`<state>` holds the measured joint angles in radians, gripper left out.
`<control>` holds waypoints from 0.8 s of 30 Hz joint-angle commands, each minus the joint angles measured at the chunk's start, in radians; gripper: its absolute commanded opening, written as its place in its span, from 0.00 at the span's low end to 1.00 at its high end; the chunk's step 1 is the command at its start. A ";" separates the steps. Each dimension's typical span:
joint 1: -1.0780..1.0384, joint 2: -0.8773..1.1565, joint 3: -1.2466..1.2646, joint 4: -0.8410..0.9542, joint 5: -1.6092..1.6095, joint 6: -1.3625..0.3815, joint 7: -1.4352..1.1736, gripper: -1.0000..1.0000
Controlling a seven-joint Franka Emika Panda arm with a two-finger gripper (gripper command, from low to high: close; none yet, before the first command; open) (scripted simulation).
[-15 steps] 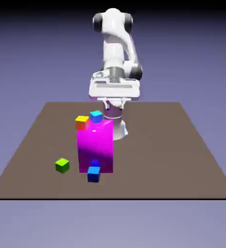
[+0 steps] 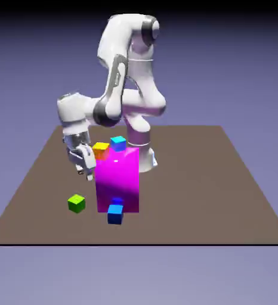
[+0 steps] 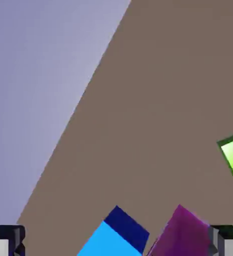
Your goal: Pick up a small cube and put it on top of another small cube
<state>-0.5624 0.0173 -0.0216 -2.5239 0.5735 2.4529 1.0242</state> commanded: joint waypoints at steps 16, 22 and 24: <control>-0.339 0.508 0.045 0.198 0.489 -0.274 0.107 0.50; -0.384 0.366 0.005 0.201 0.360 -0.373 0.196 0.00; -0.324 0.369 0.006 0.253 0.289 -0.412 0.173 0.00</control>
<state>-0.8859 0.3859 -0.0159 -2.2712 0.8659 2.0410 1.1957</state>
